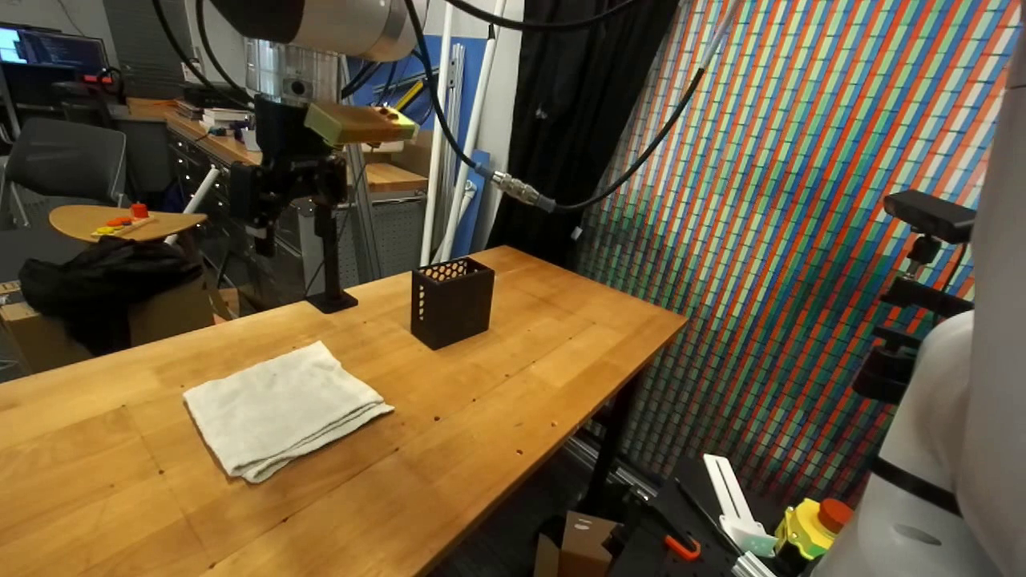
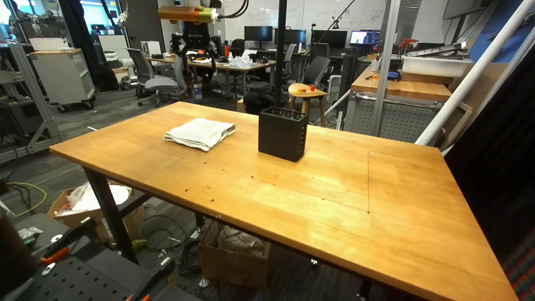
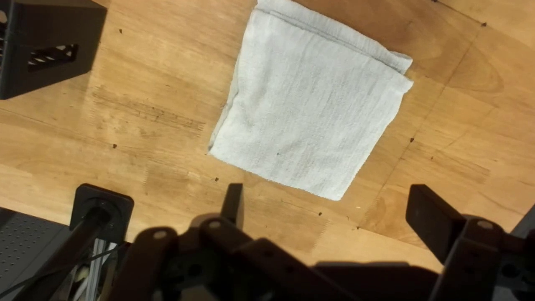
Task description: Pick up the cloth and put it in the box
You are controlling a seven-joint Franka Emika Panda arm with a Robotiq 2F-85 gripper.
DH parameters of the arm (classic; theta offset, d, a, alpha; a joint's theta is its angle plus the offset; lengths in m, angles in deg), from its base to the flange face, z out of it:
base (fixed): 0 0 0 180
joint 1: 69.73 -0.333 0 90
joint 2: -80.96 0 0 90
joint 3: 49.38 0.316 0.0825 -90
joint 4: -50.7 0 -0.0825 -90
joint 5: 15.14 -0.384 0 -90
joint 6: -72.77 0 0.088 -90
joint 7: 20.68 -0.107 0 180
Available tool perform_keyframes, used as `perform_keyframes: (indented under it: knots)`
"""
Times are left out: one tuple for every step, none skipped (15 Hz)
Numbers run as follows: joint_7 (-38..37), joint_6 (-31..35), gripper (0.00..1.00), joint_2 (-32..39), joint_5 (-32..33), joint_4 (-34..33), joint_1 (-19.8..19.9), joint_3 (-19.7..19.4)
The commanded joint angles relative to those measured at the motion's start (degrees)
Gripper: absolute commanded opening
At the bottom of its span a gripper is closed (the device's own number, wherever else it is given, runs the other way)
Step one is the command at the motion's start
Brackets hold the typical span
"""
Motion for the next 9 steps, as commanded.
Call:
perform_keyframes:
  knots:
    - [-3.49, 2.07, 1.0, 3.98, 2.55, -2.74, -1.0, 0.7]
    - [-4.25, 2.8, 1.0, 4.92, 3.12, -2.7, -1.42, 0.75]
    - [-4.96, 3.16, 1.0, 5.74, 3.72, -2.68, -1.87, 0.78]
    - [-5.5, 3.54, 1.0, 6.84, 3.63, -2.74, -2.26, 0.96]
    - [-5.92, 3.89, 1.0, 7.79, 3.45, -2.82, -2.62, 1.17]
    - [-6.28, 4.71, 1.0, 8.9, 3.1, -2.79, -3.02, 1.46]
    - [-6.41, 5.37, 1.0, 9.93, 2.78, -2.77, -3.34, 1.76]
    - [-6.52, 6.43, 1.0, 11.5, 2.86, -2.84, -3.66, 1.9]
    - [-6.37, 7.03, 1.0, 12.69, 2.52, -3.0, -3.83, 2.21]
